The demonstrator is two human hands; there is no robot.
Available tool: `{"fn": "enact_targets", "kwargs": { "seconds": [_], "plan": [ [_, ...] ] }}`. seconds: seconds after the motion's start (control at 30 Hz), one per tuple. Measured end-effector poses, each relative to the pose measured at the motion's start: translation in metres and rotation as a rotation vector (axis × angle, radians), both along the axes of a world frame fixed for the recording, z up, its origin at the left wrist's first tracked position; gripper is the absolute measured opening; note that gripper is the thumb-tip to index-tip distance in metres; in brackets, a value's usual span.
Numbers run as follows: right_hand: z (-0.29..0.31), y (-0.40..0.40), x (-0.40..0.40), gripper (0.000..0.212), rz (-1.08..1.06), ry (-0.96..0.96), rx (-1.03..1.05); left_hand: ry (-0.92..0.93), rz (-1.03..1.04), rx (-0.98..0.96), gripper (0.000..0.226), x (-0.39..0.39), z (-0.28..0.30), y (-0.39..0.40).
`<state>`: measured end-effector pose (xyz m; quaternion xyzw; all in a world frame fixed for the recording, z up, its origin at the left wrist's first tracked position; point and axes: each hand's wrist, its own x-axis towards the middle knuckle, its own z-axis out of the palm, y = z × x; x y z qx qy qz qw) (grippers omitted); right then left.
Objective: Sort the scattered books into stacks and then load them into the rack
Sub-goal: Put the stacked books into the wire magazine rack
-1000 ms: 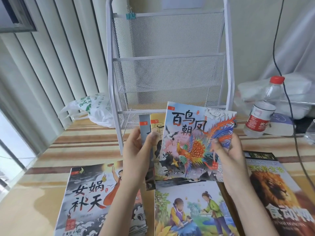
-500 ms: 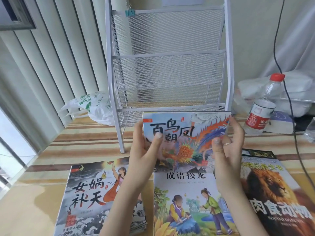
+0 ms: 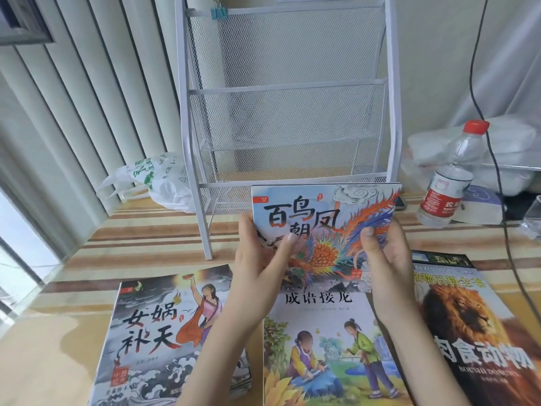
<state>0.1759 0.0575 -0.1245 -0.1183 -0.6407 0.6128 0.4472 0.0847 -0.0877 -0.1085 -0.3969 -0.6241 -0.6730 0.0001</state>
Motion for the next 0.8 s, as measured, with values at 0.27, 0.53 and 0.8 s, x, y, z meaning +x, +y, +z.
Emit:
{"fn": "enact_targets", "kwargs": {
  "seconds": [0.27,0.53,0.8],
  "plan": [
    [-0.007,-0.001,-0.002,0.039,-0.059,-0.144,0.052,0.121,0.162,-0.147,0.030,-0.009,-0.018,0.005],
    [0.004,-0.007,0.005,0.058,-0.051,-0.336,0.096,-0.006,0.126,-0.147,0.024,-0.002,0.000,0.001],
    [0.036,-0.041,0.005,0.063,0.003,-0.673,0.334,-0.155,0.257,-0.245,0.024,-0.002,0.015,-0.051]
  ]
}}
